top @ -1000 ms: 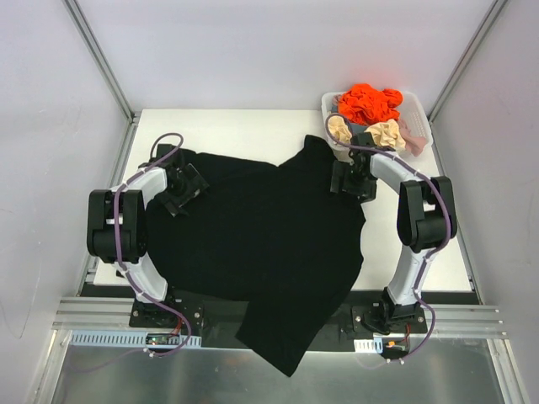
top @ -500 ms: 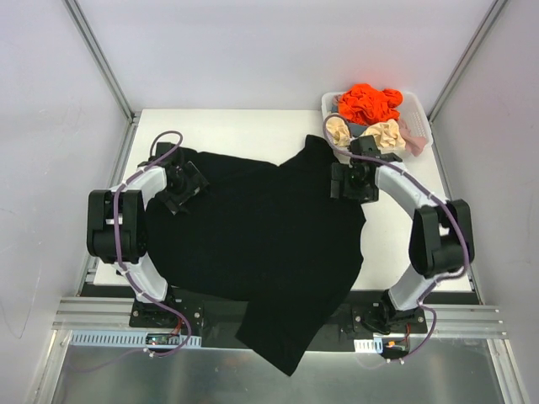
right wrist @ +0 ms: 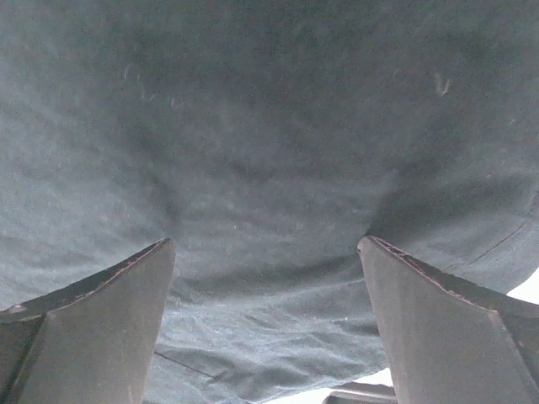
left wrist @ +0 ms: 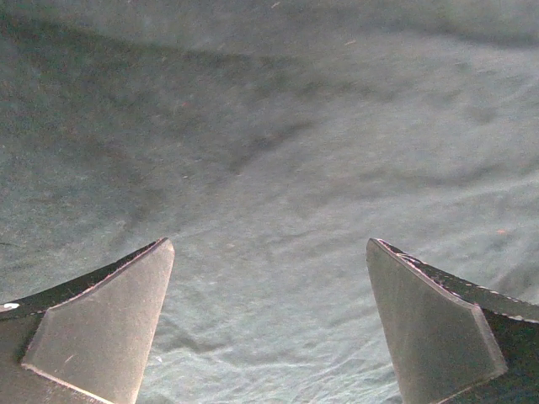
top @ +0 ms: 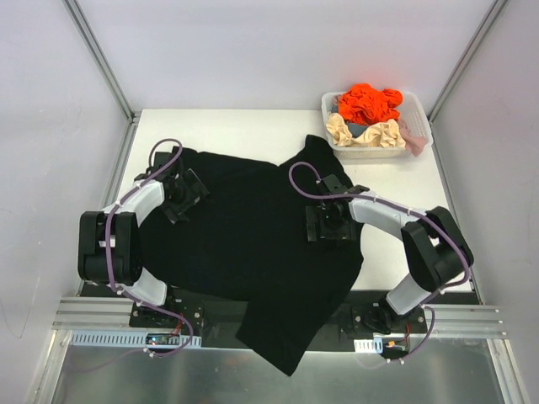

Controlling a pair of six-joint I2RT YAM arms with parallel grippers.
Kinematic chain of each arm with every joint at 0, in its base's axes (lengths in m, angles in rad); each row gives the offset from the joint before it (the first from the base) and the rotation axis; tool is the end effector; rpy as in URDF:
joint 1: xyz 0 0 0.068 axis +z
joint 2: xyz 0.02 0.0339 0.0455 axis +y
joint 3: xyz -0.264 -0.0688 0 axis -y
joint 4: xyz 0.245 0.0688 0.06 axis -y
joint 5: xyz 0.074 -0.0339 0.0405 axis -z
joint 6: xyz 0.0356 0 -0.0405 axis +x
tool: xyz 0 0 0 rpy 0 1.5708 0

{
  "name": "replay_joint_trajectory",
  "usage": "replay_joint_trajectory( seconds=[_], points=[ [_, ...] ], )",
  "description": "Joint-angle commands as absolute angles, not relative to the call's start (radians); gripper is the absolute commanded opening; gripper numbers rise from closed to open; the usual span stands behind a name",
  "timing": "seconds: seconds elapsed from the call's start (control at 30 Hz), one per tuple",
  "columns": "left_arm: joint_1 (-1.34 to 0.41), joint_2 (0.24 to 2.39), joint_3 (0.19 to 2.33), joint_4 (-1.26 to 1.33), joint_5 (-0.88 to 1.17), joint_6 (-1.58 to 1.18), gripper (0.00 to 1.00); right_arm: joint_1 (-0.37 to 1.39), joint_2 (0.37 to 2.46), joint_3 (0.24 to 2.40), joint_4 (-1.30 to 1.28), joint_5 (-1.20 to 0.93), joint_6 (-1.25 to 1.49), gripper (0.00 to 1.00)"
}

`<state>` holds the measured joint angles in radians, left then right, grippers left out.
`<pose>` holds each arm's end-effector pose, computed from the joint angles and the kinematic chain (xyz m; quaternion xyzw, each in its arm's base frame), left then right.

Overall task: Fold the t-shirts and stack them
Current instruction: Flatten the tshirt out

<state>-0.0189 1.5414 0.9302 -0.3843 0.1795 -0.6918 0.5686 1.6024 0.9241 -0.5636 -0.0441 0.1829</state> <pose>0.3065 -0.0121 0.1945 -0.2913 0.9099 -0.1789 0.2350 0.2453 0.1586 0.1667 -0.1926 0.9673 0.0803 0.1443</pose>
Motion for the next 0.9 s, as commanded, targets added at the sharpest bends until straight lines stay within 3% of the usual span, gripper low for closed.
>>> replay_joint_trajectory(
  seconds=[0.0, 0.57, 0.87],
  points=[
    [-0.021, 1.580, 0.936, -0.393, 0.175, -0.687, 0.99, 0.528, 1.687, 1.005, -0.589, 0.051, 0.173, 0.97],
    [-0.026, 1.802, 1.146, -0.393, 0.250, -0.690, 0.99, 0.239, 2.003, 1.463, -0.673, 0.009, 0.006, 0.97],
    [-0.028, 1.625, 1.086, -0.417, 0.175, -0.696, 0.99, 0.230, 1.971, 1.511, -0.686, -0.027, -0.109, 0.97]
  ],
)
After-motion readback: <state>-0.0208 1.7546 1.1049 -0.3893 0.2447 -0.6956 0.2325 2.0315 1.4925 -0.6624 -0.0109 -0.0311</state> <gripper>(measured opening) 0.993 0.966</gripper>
